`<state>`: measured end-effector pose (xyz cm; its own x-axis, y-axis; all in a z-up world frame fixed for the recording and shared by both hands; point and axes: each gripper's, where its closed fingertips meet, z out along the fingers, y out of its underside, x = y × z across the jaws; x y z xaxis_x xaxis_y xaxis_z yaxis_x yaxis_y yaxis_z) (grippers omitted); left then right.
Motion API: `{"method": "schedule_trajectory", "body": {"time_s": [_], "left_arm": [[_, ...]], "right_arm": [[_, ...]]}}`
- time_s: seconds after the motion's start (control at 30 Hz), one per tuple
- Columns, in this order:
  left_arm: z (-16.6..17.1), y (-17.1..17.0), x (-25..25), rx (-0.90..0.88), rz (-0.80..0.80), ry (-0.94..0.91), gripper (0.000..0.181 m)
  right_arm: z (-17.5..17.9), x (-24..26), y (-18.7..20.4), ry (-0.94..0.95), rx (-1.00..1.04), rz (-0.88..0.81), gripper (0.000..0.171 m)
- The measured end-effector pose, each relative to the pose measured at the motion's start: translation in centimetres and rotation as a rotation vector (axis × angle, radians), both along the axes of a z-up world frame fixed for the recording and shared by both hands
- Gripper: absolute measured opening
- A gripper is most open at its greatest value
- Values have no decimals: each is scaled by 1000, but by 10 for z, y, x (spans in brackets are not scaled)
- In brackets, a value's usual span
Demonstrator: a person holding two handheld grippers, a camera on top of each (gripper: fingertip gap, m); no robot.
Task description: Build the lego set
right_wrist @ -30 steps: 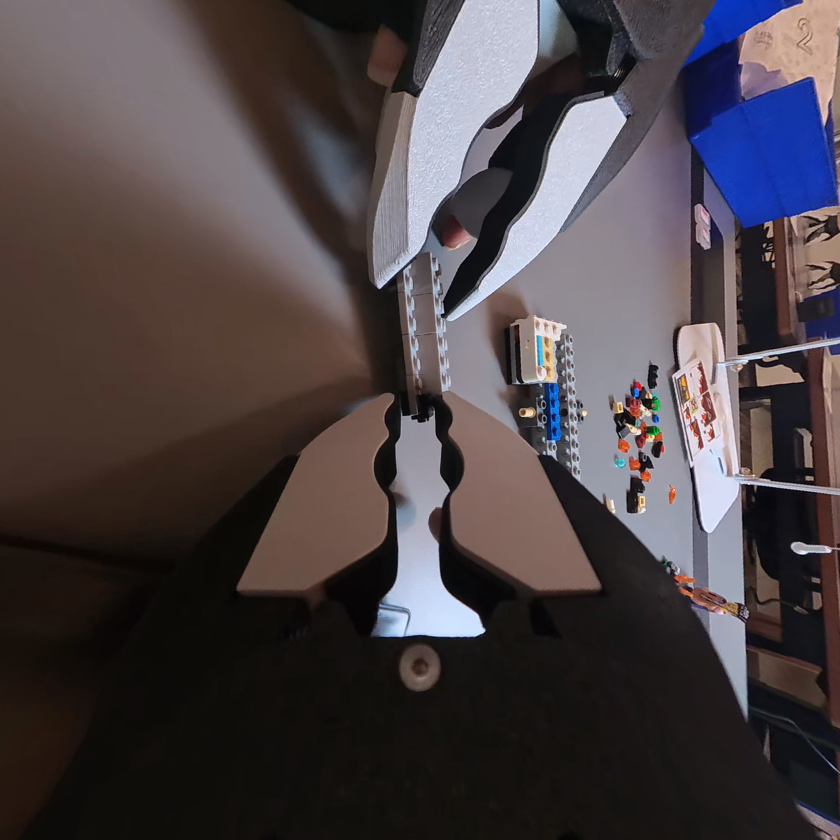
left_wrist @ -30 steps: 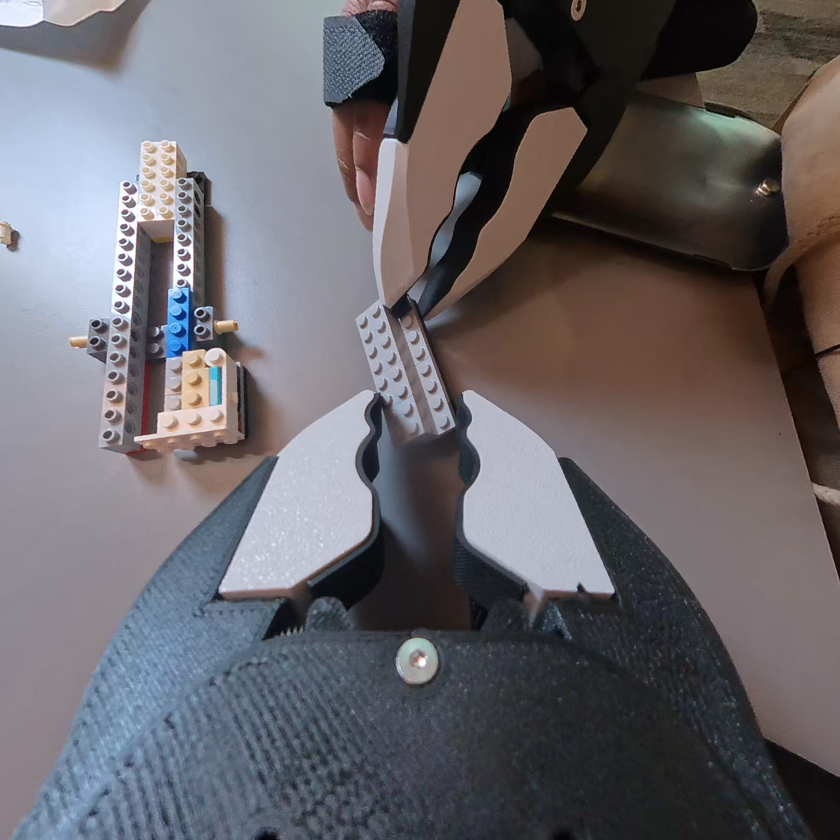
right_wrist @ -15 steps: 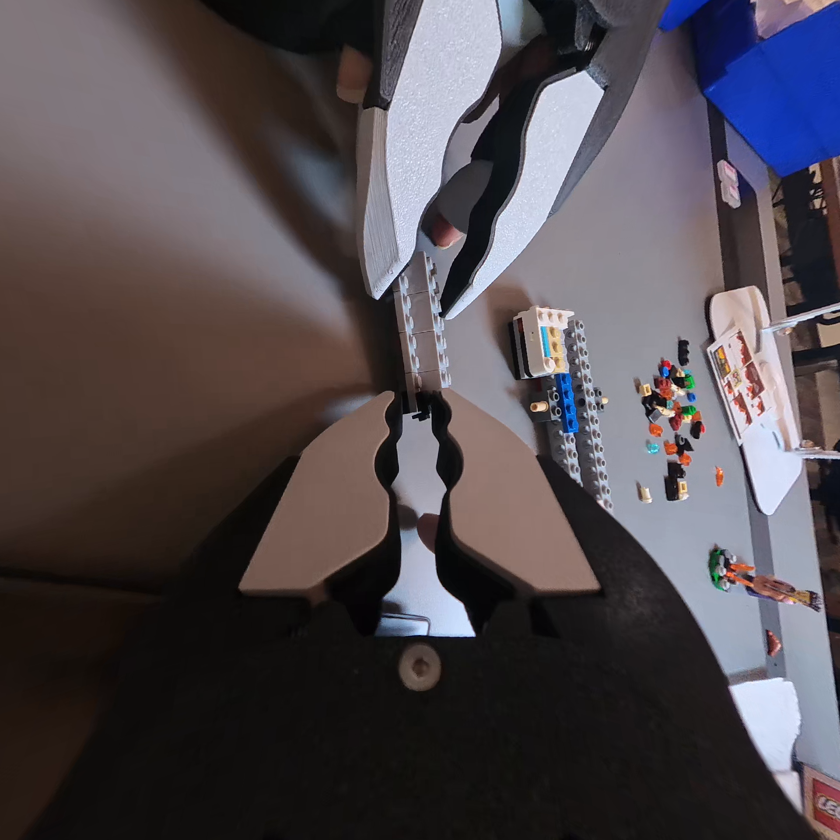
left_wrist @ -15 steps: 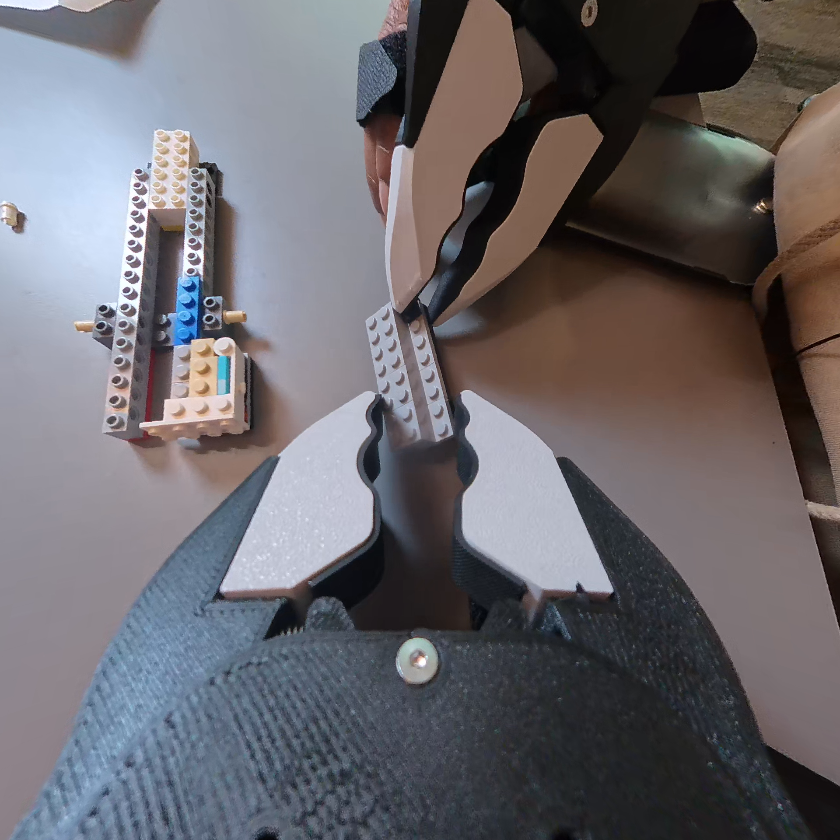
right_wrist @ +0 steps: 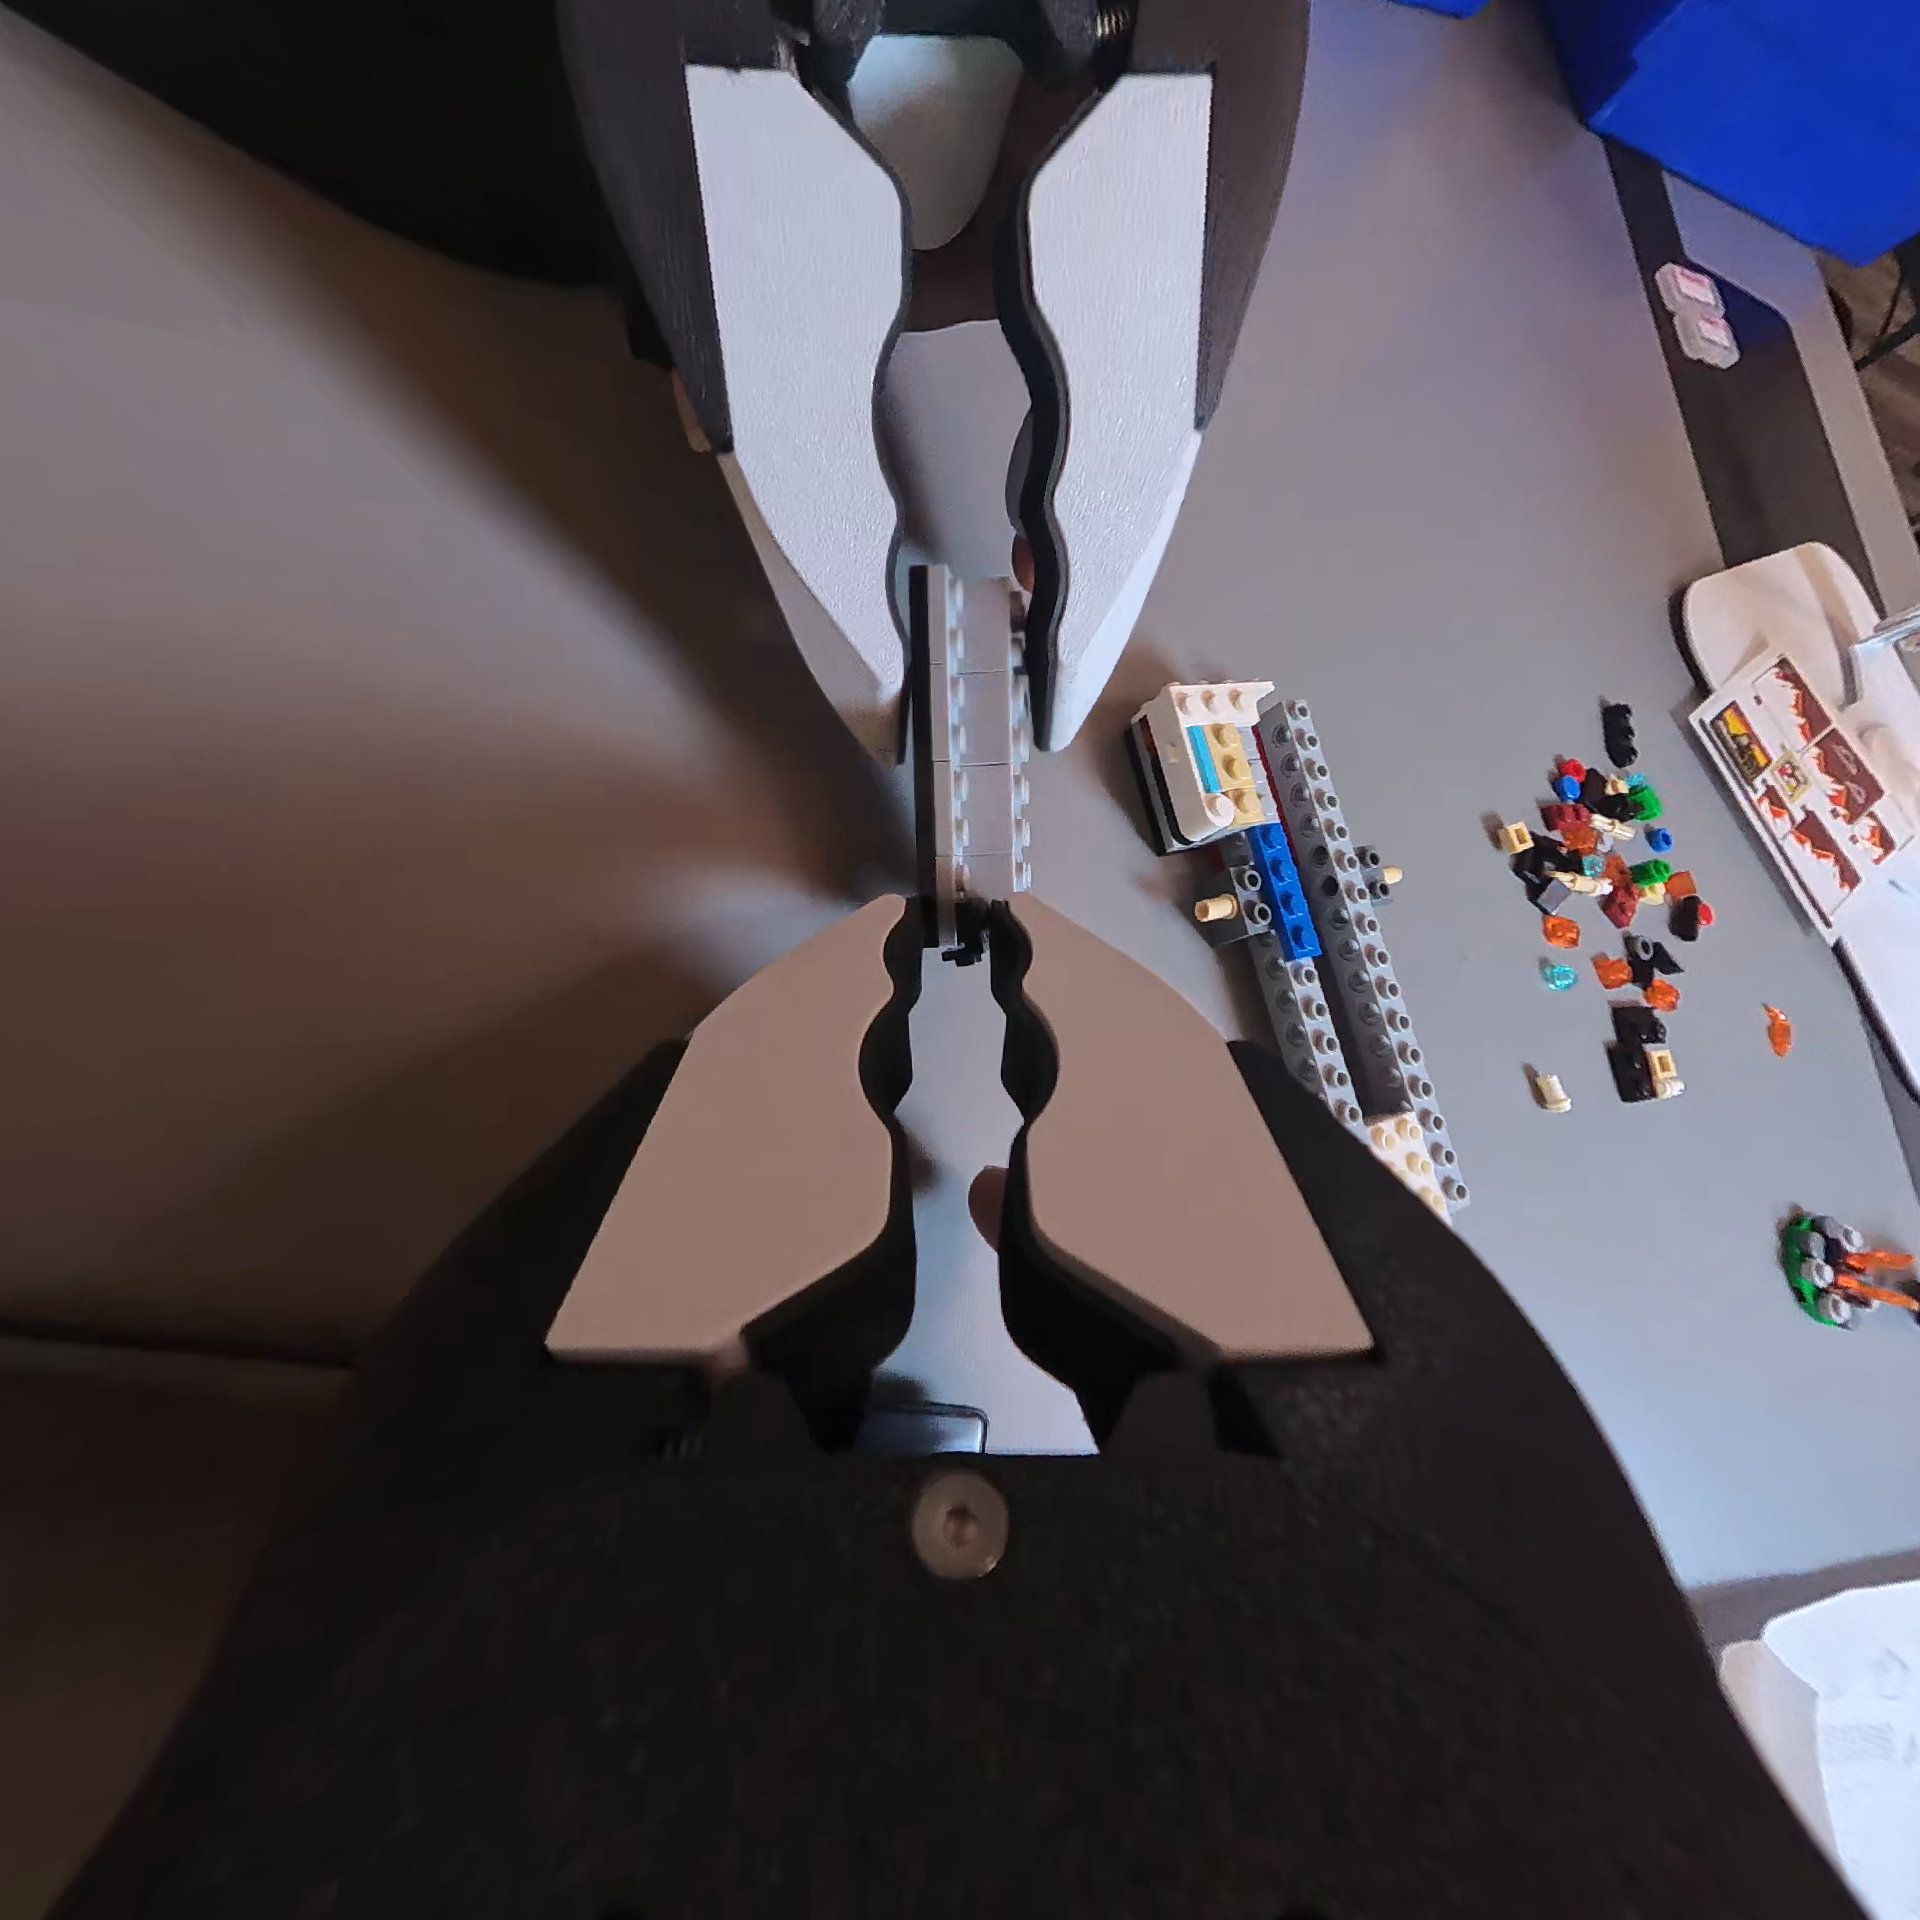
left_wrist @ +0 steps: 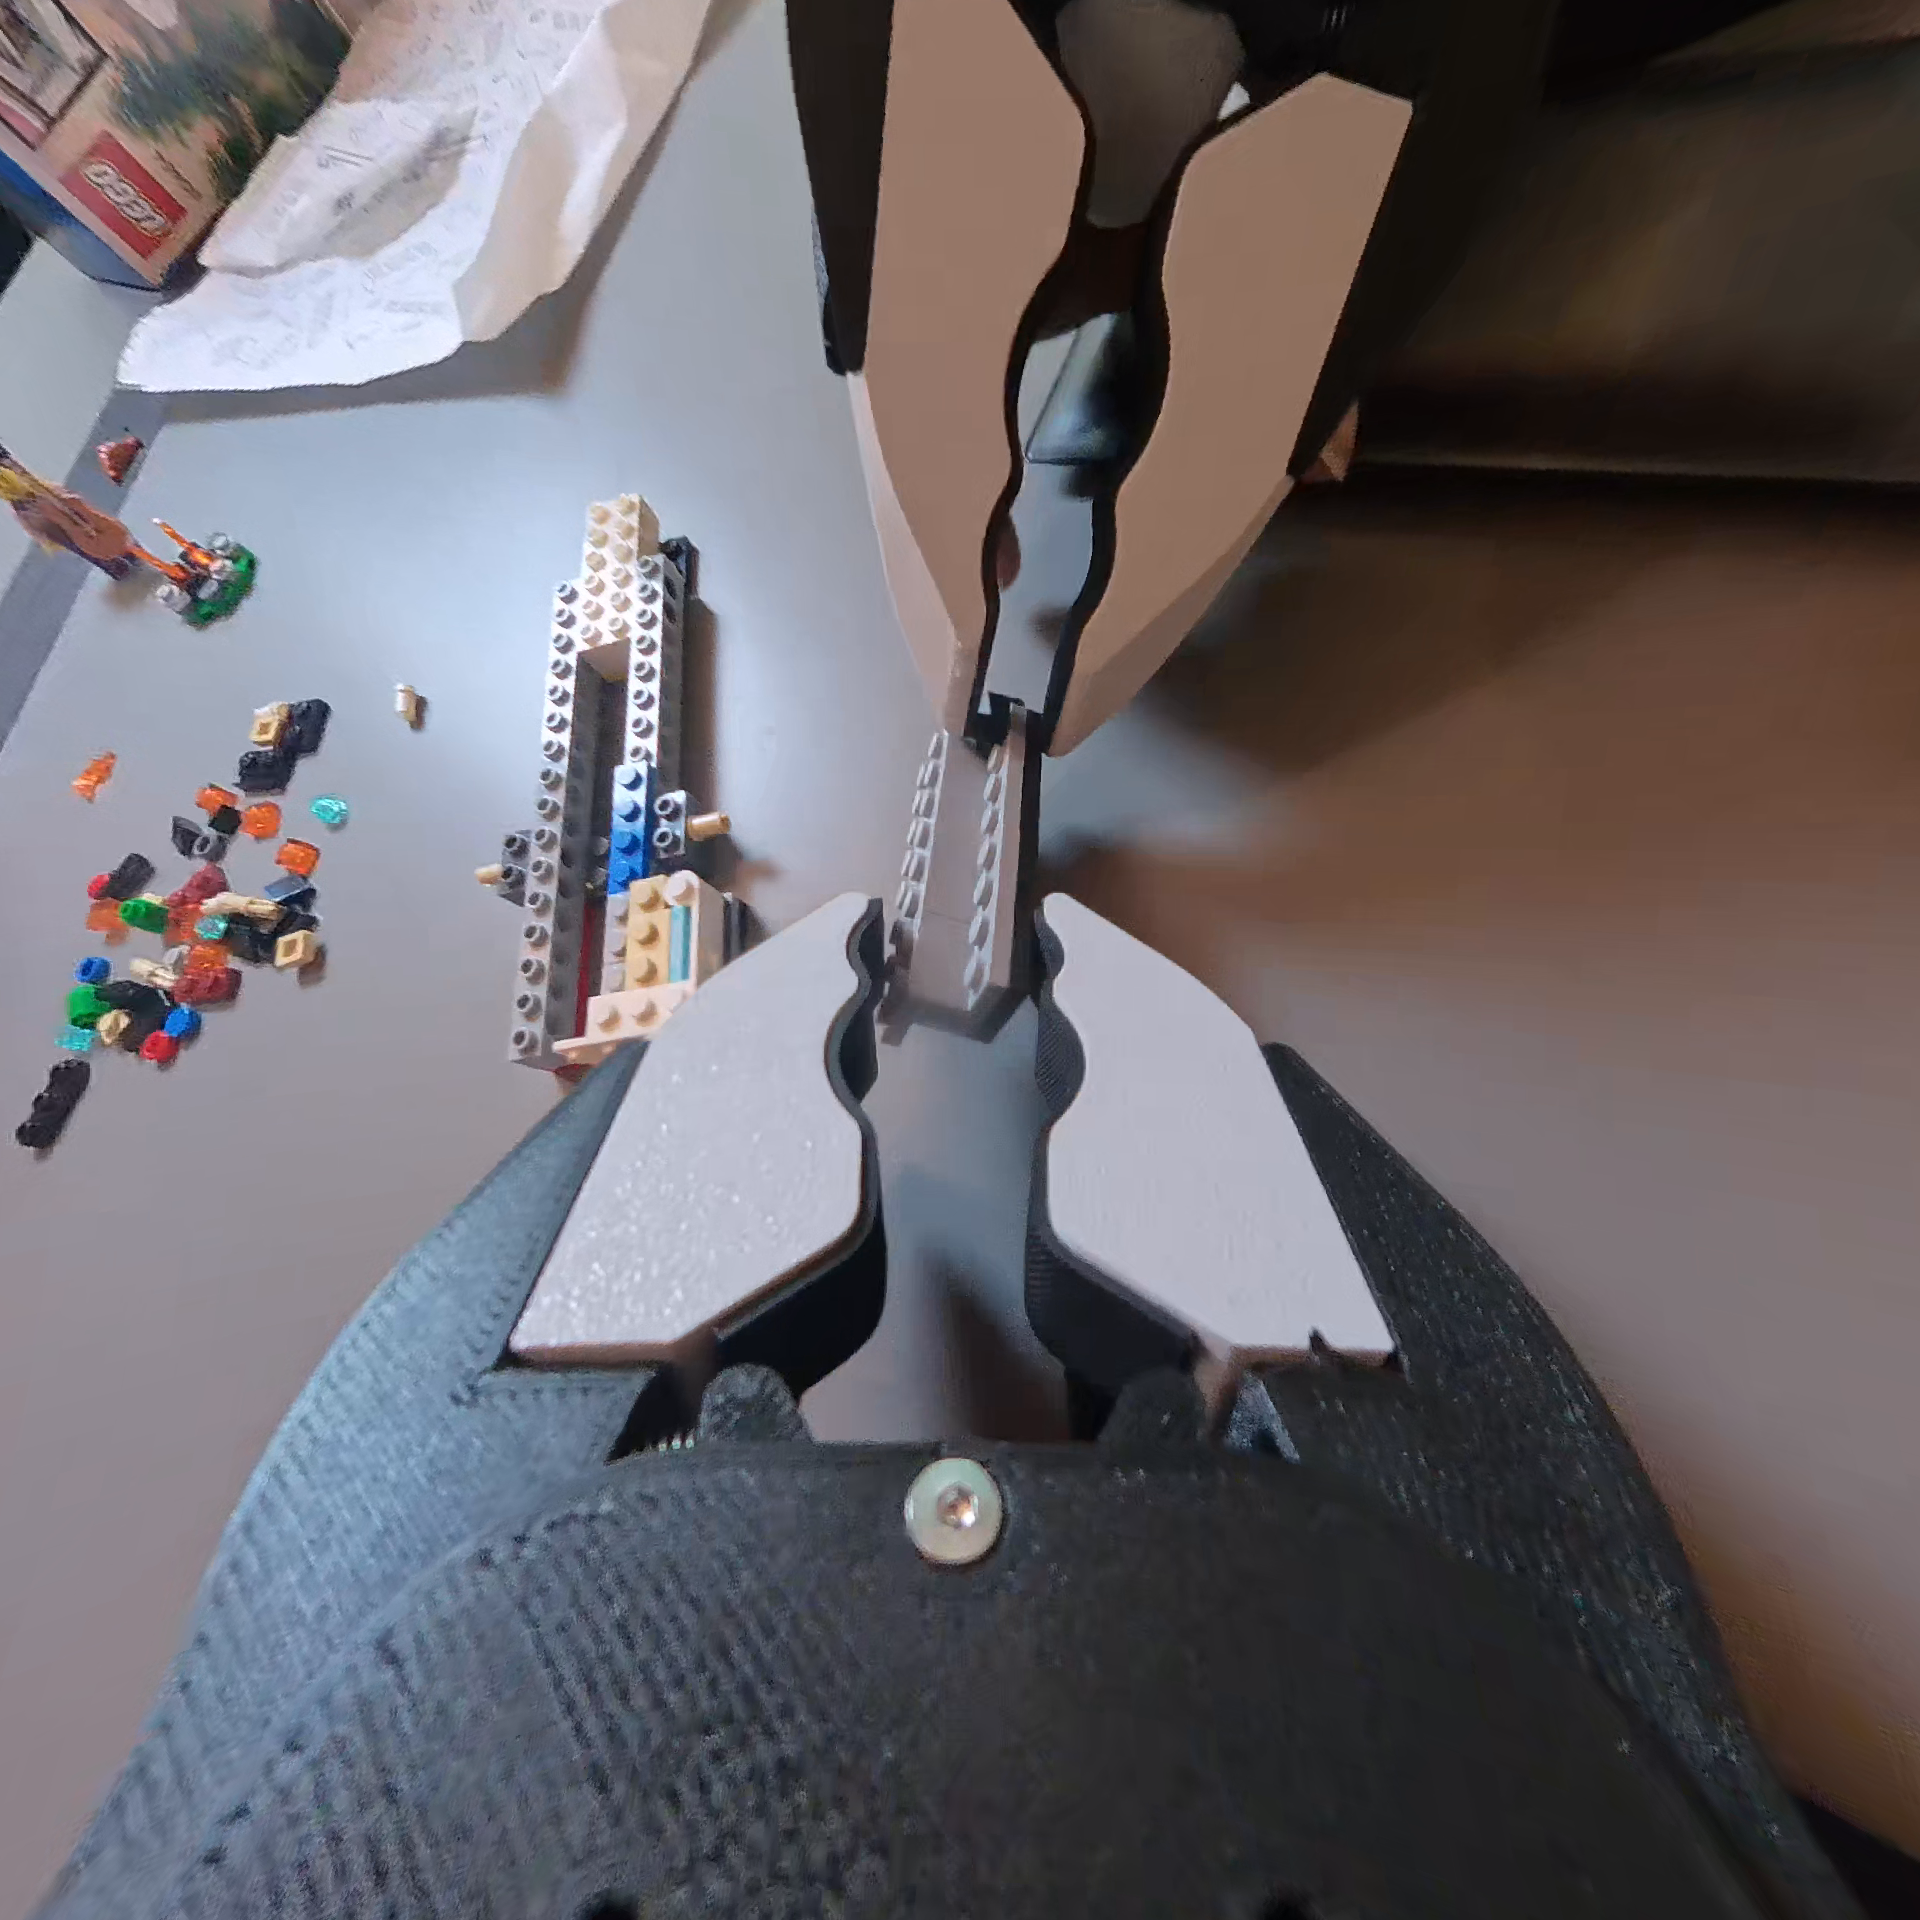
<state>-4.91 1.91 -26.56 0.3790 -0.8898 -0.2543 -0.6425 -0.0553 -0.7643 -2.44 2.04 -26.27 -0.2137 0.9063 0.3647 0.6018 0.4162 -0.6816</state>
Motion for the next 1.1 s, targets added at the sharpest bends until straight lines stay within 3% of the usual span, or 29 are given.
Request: {"method": "schedule_trajectory", "body": {"time_s": [0.5,0.77,1.1], "left_arm": [[35,11,6,52,64,-223,22],[40,1,18,168,2,-175,21],[69,-7,24,323,-18,-230,20]], "right_arm": [[32,2,10,120,-106,-71,11],[32,11,2,91,-144,-9,12],[56,11,1,231,43,61,13]]}}
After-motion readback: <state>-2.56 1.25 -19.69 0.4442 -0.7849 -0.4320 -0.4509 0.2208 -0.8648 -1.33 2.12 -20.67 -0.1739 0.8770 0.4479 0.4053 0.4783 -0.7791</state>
